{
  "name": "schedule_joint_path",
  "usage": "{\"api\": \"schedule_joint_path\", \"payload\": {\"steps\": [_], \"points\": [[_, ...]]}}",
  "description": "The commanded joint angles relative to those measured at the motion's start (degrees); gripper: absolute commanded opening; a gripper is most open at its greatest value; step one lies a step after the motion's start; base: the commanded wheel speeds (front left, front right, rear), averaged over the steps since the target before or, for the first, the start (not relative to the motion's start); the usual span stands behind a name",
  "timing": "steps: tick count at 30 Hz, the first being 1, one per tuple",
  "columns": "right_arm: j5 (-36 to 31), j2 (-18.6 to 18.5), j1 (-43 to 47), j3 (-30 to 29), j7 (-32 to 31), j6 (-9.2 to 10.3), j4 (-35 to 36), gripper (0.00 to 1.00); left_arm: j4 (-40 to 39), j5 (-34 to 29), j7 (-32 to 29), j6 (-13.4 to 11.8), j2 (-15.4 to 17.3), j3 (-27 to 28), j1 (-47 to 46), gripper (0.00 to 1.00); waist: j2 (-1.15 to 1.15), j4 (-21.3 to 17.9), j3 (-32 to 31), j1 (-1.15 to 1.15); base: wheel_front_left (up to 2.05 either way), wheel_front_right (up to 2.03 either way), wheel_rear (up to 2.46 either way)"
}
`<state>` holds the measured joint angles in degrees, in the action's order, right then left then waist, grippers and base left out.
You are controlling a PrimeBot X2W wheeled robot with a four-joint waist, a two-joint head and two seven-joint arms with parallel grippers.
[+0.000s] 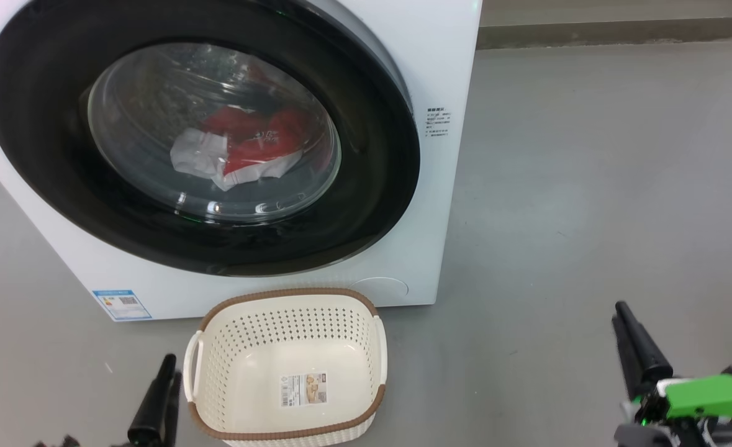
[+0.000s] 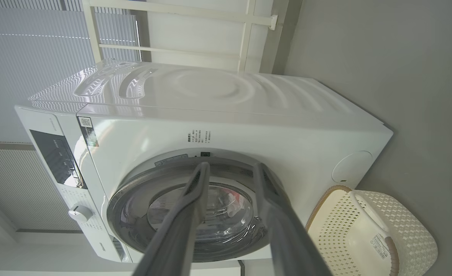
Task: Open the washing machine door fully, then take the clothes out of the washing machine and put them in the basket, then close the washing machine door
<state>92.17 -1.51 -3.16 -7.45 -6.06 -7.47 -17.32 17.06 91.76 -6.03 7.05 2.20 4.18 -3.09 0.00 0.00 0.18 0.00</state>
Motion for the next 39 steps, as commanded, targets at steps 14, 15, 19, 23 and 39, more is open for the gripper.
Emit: {"api": "schedule_joint_path", "payload": {"steps": [14, 15, 19, 23, 39], "points": [[-2.00, -0.17, 1.09, 1.93, 2.05, 0.00, 0.67, 1.00, -1.20, -2.65, 2.05, 0.04, -0.03, -0.68, 1.14, 1.00, 0.00, 0.24, 0.06, 0.01, 0.00, 0.00, 0.00], [-2.48, -0.23, 1.11, 2.06, 2.22, 0.00, 0.75, 1.00, -1.29, -3.20, 2.22, 0.05, -0.02, -0.71, 1.18, 1.00, 0.00, 0.26, 0.06, 0.00, 0.00, 0.00, 0.00], [-4.98, -0.47, 1.21, 2.58, 2.89, 0.00, 1.08, 1.00, -1.68, -6.57, 2.89, 0.06, 0.18, -0.96, 1.32, 1.00, 0.00, 0.34, 0.06, 0.00, 0.00, 0.00, 0.00], [-7.88, -0.66, 1.32, 2.93, 3.57, 0.00, 1.38, 1.00, -2.24, -10.52, 3.56, 0.07, 0.20, -1.32, 1.52, 1.00, 0.00, 0.42, 0.05, 0.00, 0.00, 0.00, 0.00], [-19.97, -1.82, 1.80, 5.41, 6.26, -0.01, 1.46, 1.00, -4.85, -25.60, 6.25, -0.20, 0.13, -2.40, 2.53, 1.00, 0.00, 0.82, -0.18, 0.00, 0.00, 0.00, 0.00]]}}
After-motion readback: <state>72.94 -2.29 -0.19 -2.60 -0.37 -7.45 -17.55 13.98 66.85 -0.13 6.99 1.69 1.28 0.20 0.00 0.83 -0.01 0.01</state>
